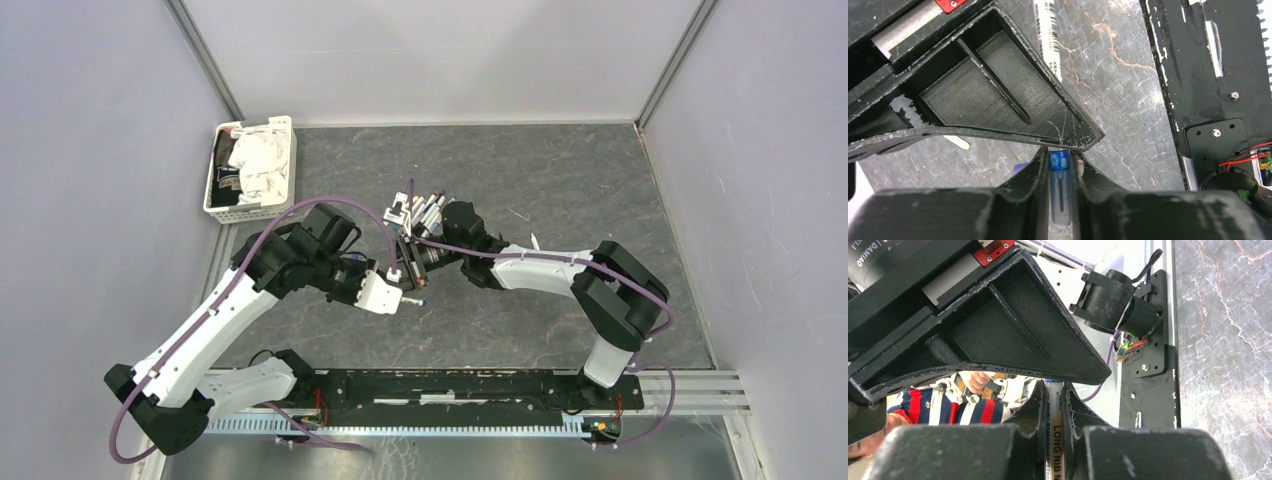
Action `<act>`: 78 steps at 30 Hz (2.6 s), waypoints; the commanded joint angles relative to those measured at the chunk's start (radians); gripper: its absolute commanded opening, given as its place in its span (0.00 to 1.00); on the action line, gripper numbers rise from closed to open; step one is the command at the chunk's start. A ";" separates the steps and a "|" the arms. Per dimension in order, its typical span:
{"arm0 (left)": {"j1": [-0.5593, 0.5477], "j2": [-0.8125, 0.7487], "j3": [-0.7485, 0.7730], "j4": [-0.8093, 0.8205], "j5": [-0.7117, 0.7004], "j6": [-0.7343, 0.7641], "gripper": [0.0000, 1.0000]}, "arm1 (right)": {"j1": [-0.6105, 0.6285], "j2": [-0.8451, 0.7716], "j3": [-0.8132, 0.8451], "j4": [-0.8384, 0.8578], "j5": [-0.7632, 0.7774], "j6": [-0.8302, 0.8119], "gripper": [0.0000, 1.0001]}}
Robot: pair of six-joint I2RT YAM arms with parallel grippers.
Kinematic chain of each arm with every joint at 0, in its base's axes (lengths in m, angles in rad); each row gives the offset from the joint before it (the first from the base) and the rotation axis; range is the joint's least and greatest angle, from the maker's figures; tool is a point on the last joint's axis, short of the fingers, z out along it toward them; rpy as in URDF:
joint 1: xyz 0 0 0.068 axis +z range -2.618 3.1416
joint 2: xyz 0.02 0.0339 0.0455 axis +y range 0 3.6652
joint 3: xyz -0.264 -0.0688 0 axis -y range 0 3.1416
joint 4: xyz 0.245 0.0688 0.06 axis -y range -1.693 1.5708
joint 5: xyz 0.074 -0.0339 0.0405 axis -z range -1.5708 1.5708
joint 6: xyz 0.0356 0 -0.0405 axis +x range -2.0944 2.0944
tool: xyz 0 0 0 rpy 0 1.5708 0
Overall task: Open the pen caps
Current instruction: Open the pen cap from the pen.
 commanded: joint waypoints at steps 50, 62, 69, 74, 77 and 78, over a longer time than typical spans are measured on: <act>-0.008 0.045 0.015 -0.057 -0.038 -0.051 0.42 | 0.040 -0.027 0.126 -0.333 -0.026 -0.323 0.00; -0.013 0.037 -0.024 -0.088 -0.121 0.056 0.03 | 0.039 -0.008 0.146 -0.360 -0.033 -0.334 0.00; -0.013 0.011 -0.029 -0.124 -0.209 0.145 0.02 | 0.029 0.024 0.159 -0.394 -0.030 -0.335 0.00; -0.007 0.045 0.014 -0.163 -0.293 0.136 0.02 | 0.017 0.024 0.130 -0.582 -0.004 -0.482 0.00; 0.218 0.007 0.051 -0.229 -0.421 0.330 0.02 | 0.014 -0.138 -0.122 -0.748 0.048 -0.625 0.00; 0.421 -0.008 0.068 -0.231 -0.409 0.502 0.02 | 0.009 -0.215 -0.243 -0.706 0.053 -0.604 0.00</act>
